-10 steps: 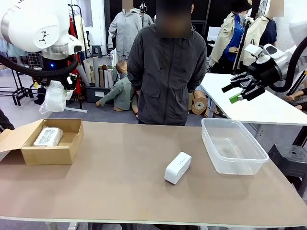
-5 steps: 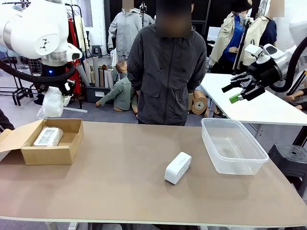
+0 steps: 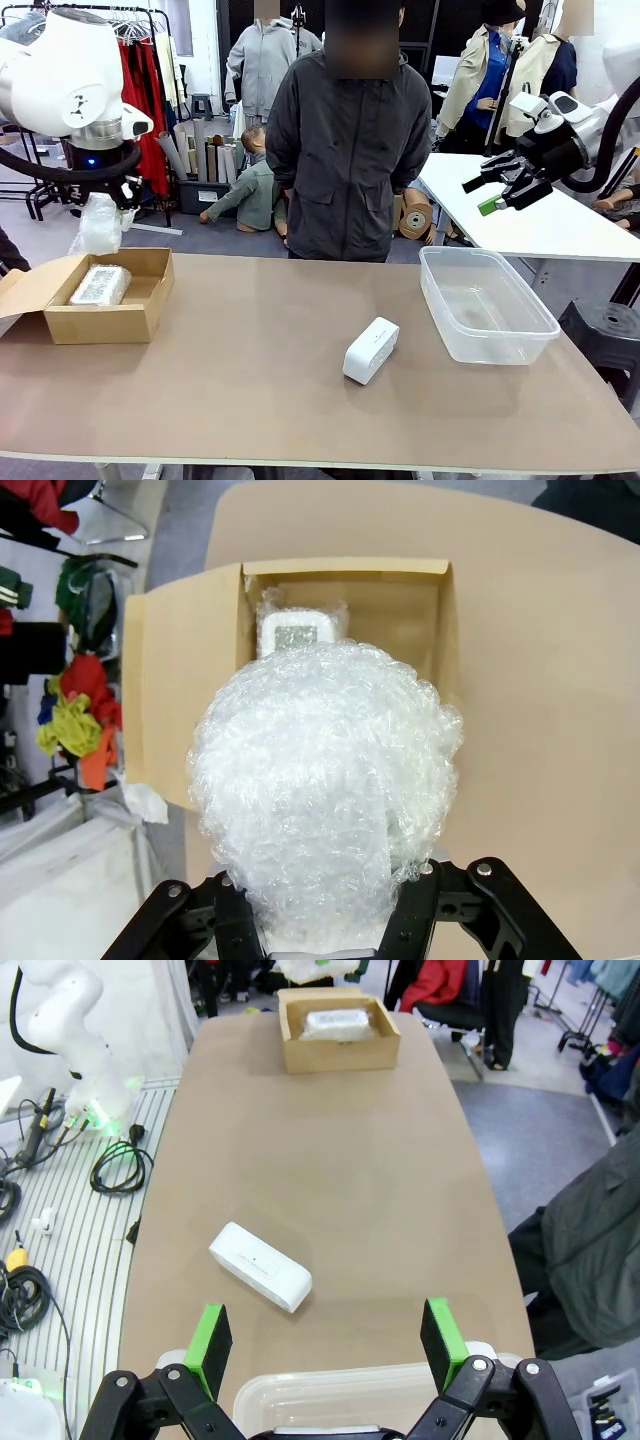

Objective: Separate and place wrapped and unwrapped clocks.
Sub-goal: If the picked Digital clock is wrapped, place it in the Package Box ; if not, place it in the Organizing box.

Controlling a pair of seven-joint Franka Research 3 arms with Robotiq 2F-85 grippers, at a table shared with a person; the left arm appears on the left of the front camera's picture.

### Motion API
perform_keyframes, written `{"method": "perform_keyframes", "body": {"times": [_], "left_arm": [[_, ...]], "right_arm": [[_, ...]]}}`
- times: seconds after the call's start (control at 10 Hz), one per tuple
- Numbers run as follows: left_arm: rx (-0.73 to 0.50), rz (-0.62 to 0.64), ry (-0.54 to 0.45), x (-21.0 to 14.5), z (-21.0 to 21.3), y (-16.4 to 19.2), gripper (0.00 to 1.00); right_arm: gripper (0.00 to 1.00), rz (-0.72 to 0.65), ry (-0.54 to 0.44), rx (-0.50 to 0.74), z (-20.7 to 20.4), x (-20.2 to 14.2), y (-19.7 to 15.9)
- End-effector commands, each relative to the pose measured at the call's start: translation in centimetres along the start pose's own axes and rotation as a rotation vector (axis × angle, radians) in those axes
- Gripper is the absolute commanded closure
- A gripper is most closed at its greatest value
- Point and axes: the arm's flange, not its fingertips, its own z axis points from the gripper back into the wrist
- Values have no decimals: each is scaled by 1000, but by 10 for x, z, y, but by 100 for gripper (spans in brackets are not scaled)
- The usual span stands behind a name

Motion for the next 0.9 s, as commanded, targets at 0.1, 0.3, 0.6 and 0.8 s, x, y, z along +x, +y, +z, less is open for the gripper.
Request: {"method": "perform_keyframes", "body": {"times": [0.1,0.3,0.6,0.8], "left_arm": [[-47,4,-2,2,-15,14,100],[-62,23,8,7,-24,20,100],[-84,20,9,9,-33,23,100],[-88,17,7,8,-39,23,100]], "right_arm": [[0,2,-2,-3,0,1,2],[0,2,-2,-3,0,1,2],[0,2,-2,-3,0,1,2],[0,2,-2,-3,0,1,2]]}}
